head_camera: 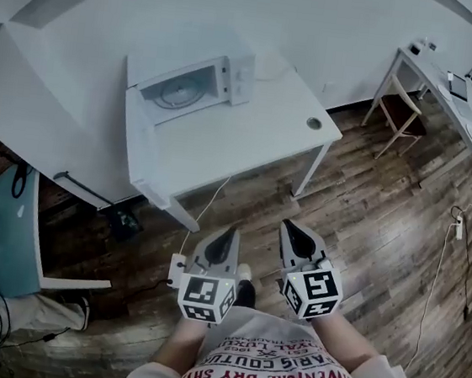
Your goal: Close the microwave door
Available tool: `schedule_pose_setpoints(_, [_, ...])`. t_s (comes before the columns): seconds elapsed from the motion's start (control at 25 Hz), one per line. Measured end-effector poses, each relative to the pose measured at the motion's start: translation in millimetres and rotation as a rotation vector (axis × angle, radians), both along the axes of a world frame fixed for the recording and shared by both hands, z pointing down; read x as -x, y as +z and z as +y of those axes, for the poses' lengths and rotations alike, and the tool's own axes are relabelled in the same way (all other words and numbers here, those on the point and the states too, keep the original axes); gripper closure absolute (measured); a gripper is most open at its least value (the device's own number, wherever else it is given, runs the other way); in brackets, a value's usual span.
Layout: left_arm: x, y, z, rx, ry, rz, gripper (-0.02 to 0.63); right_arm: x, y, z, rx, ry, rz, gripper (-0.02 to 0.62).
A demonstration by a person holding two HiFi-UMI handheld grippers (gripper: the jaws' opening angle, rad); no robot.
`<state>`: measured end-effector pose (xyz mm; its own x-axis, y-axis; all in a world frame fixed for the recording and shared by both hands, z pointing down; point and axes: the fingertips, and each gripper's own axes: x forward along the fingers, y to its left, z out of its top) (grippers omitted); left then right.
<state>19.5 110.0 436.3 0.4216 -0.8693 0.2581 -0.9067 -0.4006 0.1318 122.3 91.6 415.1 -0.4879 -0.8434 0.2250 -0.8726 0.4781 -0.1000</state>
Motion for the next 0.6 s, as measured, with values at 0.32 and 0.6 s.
schedule_pose_setpoints(0.32, [41.2,-12.9,-138.3,-0.011,-0.016,-0.005,0.612,39.5,-8.7,-141.3,0.003,-0.017,0.01,0.583])
schedule_pose_setpoints(0.6, [71.2,-6.8,-207.5,-0.005,-0.087,-0.006,0.612,66.5,-6.6,-223.2,0.005,-0.065,0.005,0.583])
